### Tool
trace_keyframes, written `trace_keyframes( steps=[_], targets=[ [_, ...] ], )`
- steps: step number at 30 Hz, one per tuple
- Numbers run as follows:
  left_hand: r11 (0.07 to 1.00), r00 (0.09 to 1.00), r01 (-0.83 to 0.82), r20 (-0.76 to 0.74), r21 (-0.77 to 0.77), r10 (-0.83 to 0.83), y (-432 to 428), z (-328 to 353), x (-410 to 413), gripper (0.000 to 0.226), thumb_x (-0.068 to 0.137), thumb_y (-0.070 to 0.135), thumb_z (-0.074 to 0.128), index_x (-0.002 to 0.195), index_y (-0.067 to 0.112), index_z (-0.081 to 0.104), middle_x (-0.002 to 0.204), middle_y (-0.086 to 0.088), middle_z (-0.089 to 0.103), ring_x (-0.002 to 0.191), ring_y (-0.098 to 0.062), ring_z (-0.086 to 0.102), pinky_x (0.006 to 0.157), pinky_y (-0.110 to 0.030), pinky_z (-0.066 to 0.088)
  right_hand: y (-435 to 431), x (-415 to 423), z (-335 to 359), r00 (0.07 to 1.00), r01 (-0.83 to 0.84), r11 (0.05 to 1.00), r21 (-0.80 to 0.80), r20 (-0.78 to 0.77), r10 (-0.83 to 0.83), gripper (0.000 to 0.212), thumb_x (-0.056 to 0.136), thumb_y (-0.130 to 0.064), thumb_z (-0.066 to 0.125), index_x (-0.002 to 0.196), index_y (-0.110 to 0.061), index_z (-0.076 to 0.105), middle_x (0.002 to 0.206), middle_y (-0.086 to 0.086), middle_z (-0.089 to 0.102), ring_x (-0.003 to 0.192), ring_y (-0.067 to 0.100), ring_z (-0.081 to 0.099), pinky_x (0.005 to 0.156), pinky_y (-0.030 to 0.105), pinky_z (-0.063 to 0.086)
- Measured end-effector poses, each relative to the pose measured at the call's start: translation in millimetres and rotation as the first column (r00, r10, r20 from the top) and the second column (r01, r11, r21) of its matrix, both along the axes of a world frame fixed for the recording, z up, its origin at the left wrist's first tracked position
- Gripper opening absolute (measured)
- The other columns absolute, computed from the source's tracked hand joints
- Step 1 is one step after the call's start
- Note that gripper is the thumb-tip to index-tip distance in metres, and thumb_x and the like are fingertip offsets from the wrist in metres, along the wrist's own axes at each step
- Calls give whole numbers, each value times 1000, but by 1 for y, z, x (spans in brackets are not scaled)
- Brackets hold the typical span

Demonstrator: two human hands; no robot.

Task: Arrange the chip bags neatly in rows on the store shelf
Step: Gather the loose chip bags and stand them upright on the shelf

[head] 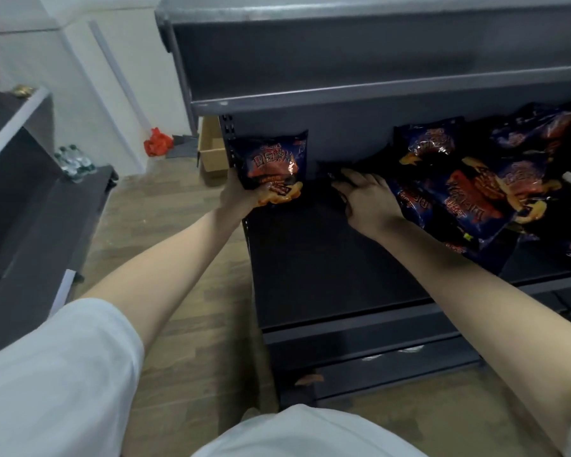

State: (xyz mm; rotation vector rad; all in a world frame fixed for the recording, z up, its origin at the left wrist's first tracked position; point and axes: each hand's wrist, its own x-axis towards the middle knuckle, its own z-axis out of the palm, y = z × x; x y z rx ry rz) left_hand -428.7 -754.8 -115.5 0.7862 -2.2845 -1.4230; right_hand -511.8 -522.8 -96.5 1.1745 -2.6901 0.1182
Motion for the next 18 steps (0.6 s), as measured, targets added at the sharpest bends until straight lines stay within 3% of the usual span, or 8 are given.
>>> trace_keyframes(
  steps=[3, 7, 13, 15, 17, 18],
  targets=[
    [988, 989, -42, 132, -150, 62, -3, -2, -5, 79, 75, 45, 71, 139, 21, 31, 137, -3, 51, 126, -27, 46, 104, -40, 37, 0, -3, -4, 1000, -19, 1000, 3, -2, 19, 55, 86, -10, 55, 139, -19, 45, 151, 9, 32, 134, 32, 34, 113, 41, 20],
    [992, 985, -53, 156, -115, 70, -2, 1, -8, 78, 74, 44, 73, 138, 19, 37, 135, -4, 53, 124, -26, 48, 102, -38, 40, -2, -3, -7, 999, -41, 999, 2, 6, 41, 52, 84, -10, 57, 135, -17, 51, 149, 11, 36, 132, 33, 38, 113, 45, 20],
    [987, 978, -145, 139, -65, 153, 4, 9, 4, 78, 70, 46, 75, 133, 17, 37, 129, -4, 55, 118, -24, 52, 99, -41, 43, -1, -1, -2, 999, -50, 999, -22, 20, 50, 47, 92, -28, 51, 138, -19, 45, 150, 11, 32, 135, 31, 32, 115, 47, 10],
    [969, 978, -206, 15, -137, 210, 10, 15, 12, 61, 72, 41, 75, 120, 19, 45, 113, 2, 59, 108, -19, 57, 96, -39, 44, 1, 0, 2, 997, -70, 993, -94, 24, 72, 44, 93, -29, 51, 135, -15, 50, 146, 14, 38, 133, 34, 35, 115, 50, 9],
    [936, 953, -260, -216, -237, 210, 19, 23, 22, 35, 75, 31, 74, 98, 22, 50, 91, 13, 53, 88, -4, 55, 82, -29, 45, 3, 1, 7, 995, -100, 981, -164, -9, 100, 40, 93, -28, 52, 128, -11, 56, 139, 17, 46, 128, 37, 42, 115, 53, 12],
    [917, 940, -259, -295, -303, 168, 23, 27, 24, 34, 75, 31, 73, 97, 20, 50, 91, 13, 51, 86, -2, 52, 78, -26, 42, 5, 2, 10, 994, -109, 976, -186, -32, 105, 38, 92, -28, 52, 126, -10, 58, 136, 17, 49, 125, 38, 45, 114, 55, 14]
  ],
)
